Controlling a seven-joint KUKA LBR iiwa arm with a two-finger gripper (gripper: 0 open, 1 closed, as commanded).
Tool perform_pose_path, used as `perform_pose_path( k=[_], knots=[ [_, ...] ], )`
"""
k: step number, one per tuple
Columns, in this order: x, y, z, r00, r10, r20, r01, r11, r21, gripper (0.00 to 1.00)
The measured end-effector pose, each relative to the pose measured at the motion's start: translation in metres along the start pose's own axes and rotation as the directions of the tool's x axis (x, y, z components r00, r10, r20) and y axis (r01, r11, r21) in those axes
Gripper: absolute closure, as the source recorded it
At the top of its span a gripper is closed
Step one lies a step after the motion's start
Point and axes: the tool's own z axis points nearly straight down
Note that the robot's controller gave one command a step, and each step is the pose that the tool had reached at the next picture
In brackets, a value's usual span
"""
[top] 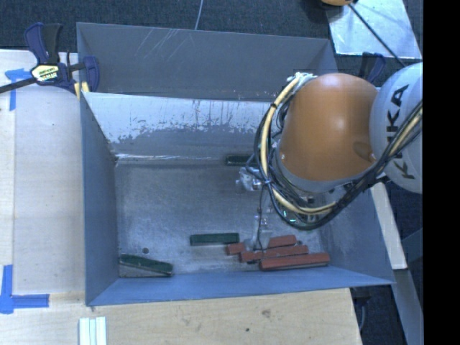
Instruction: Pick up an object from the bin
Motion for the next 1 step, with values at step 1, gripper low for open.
perform_pose_path(
  k=[1],
  knots=[
    [-0.0016,-0.0002,-0.0034,1.000,0.002,0.008,-0.002,1.000,-0.001,0.00]
  ],
)
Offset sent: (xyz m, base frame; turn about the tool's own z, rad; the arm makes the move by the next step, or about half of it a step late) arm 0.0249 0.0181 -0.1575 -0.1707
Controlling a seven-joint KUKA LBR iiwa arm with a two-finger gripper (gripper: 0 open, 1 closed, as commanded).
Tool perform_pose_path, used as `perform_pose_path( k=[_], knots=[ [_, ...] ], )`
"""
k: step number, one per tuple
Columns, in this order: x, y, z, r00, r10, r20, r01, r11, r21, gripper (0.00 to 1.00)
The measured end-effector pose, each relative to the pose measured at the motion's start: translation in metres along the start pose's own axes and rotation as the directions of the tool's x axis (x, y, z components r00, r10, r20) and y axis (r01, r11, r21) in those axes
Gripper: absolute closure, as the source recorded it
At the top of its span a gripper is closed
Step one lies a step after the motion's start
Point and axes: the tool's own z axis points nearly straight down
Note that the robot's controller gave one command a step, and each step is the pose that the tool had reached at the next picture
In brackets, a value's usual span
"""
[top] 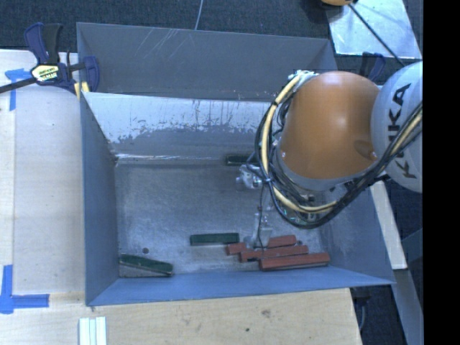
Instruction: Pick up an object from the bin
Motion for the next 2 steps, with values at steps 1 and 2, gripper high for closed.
perform_pose_path(
  k=[1,2],
  knots=[
    [-0.010,0.006,0.057,0.998,-0.063,0.006,0.063,0.998,0.000,0.00],
    [-0.005,0.029,0.107,0.998,0.064,0.000,-0.064,0.998,0.001,0.00]
  ],
)
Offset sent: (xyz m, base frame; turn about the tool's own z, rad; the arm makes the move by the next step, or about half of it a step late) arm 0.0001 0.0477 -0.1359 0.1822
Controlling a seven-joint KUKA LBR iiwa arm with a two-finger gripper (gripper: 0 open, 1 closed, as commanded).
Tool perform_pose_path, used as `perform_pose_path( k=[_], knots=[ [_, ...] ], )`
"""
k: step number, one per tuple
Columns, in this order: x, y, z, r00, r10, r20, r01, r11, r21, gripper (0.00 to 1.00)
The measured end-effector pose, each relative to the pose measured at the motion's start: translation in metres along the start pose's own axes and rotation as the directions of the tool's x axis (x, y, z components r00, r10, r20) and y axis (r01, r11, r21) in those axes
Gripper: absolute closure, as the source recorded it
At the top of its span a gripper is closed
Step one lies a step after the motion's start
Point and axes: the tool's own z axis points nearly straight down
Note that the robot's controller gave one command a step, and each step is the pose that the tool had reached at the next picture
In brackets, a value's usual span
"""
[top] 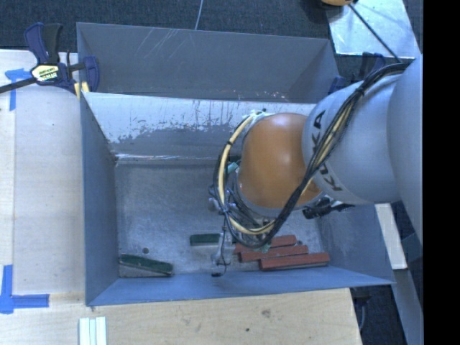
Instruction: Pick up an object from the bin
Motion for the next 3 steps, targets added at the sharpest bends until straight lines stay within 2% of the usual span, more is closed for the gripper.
perform_pose_path(
  k=[1,2,3],
  knots=[
    [-0.022,0.017,0.049,1.000,0.031,0.003,-0.031,1.000,-0.001,1.00],
    [-0.022,0.017,0.049,1.000,0.031,0.003,-0.031,1.000,-0.001,1.00],
    [-0.007,0.019,-0.068,1.000,-0.025,-0.001,0.025,1.000,0.000,1.00]
  ],
)
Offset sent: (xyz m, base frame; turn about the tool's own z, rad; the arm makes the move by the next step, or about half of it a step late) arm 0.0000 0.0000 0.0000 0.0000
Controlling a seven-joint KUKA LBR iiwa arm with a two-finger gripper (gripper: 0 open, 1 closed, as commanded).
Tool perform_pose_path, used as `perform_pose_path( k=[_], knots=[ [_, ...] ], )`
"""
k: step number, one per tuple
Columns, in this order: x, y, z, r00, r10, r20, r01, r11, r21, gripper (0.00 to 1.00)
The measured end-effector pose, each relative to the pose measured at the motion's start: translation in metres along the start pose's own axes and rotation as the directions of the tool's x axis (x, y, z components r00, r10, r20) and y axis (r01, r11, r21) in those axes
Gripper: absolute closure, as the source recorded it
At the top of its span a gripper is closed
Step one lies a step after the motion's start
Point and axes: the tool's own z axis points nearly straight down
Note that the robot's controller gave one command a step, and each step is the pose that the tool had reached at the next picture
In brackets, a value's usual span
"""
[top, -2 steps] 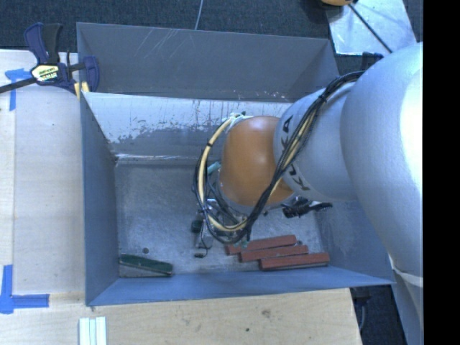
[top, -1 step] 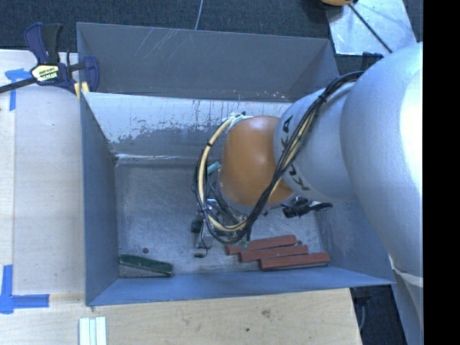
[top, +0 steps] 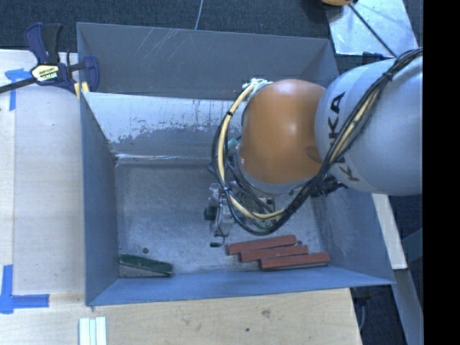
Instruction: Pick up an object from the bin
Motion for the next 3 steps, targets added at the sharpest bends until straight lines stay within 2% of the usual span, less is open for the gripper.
perform_pose_path(
  k=[1,2,3],
  knots=[
    [0.000,0.000,0.000,1.000,0.000,0.000,0.000,1.000,0.000,1.00],
    [-0.001,0.018,0.016,0.999,-0.032,-0.002,0.032,0.999,0.000,1.00],
    [-0.001,0.017,0.016,0.999,-0.032,-0.002,0.032,1.000,0.000,1.00]
  ],
)
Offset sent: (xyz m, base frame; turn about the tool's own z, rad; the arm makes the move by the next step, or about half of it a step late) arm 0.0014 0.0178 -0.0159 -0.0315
